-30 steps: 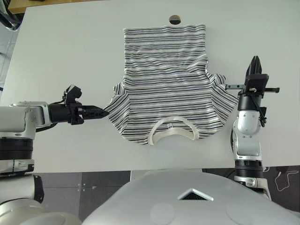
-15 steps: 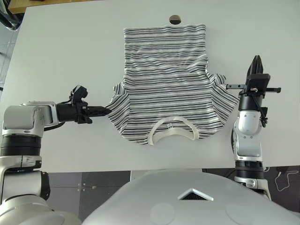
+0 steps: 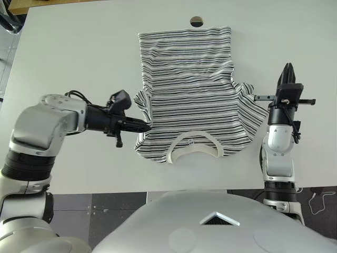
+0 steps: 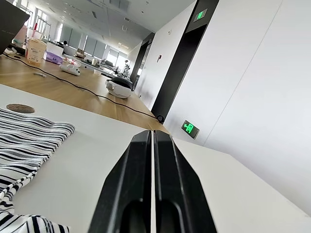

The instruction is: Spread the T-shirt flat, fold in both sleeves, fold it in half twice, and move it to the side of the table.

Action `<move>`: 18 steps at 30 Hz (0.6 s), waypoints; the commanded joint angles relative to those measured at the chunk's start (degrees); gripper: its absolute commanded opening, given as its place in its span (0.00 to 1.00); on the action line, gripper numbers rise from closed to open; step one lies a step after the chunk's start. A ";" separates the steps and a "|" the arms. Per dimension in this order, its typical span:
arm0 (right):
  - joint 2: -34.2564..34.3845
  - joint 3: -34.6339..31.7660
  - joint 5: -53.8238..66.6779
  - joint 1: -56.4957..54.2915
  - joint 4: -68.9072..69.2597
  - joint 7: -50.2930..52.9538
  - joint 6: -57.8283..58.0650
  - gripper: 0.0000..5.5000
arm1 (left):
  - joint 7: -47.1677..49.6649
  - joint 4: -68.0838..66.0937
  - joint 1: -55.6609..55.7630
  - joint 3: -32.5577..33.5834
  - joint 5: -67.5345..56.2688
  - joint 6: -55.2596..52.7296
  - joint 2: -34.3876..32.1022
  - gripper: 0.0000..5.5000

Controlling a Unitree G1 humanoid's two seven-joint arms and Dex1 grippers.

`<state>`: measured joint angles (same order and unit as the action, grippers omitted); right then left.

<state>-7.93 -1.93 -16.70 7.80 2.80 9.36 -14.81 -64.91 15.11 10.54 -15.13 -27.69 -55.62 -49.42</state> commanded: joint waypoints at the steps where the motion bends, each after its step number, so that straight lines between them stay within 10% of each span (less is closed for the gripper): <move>1: -0.62 1.13 0.31 0.24 2.22 -2.74 2.73 0.02 | 6.62 -1.23 2.87 -5.86 3.93 -0.93 6.72 0.02; 18: -11.53 -2.42 12.62 21.93 19.89 -27.25 33.32 0.37 | 15.06 -0.80 0.83 9.40 -5.66 -4.14 16.73 0.23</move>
<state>-18.35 -3.77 -4.74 29.58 24.04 -16.62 16.57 -50.86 12.80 12.48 -8.35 -31.82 -59.79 -32.92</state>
